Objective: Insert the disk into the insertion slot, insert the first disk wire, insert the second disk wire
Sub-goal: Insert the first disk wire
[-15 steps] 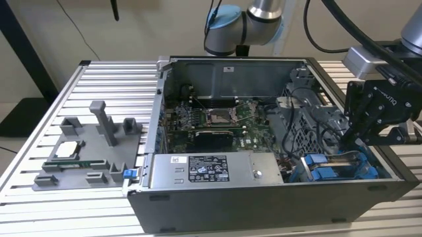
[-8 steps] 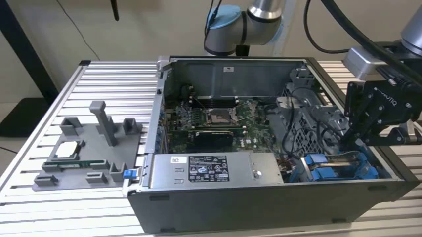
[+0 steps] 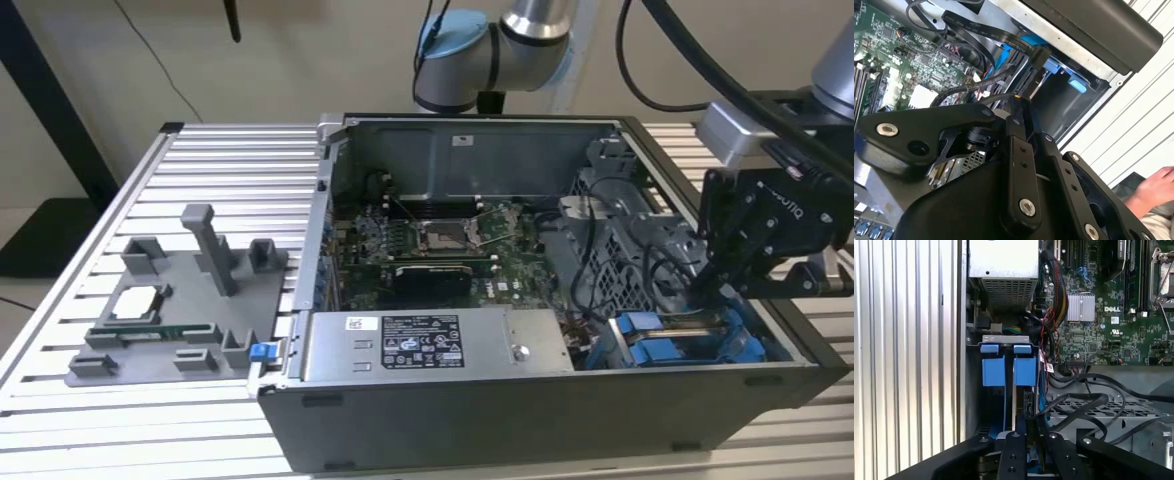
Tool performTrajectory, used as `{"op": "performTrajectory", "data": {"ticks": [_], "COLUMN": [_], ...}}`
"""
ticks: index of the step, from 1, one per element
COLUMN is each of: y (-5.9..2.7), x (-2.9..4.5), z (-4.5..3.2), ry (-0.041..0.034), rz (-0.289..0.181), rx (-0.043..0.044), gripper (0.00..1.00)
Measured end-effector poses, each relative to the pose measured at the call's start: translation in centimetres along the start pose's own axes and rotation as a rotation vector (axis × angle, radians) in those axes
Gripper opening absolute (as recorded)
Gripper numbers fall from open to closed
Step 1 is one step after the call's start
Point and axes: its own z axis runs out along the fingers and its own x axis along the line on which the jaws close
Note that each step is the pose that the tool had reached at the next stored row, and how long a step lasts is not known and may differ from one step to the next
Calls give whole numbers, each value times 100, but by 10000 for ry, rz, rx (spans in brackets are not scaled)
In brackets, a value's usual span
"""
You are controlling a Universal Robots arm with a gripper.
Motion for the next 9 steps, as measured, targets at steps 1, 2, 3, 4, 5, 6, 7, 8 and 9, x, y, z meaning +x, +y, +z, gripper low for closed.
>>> {"op": "performTrajectory", "data": {"ticks": [1,2,3,4,5,6,7,8,9], "y": [-3,-7,-10,-16,-22,-28,-35,-47,-62], "x": [0,0,0,0,0,0,1,1,0], "z": [6,13,21,27,33,40,44,48,51], "ry": [1,-1,0,0,1,0,2,1,0], "rz": [0,-1,-1,-2,-2,-1,-1,-1,0], "rx": [0,0,0,0,0,0,0,0,0], "gripper": [0,0,0,0,0,0,0,0,0]}}
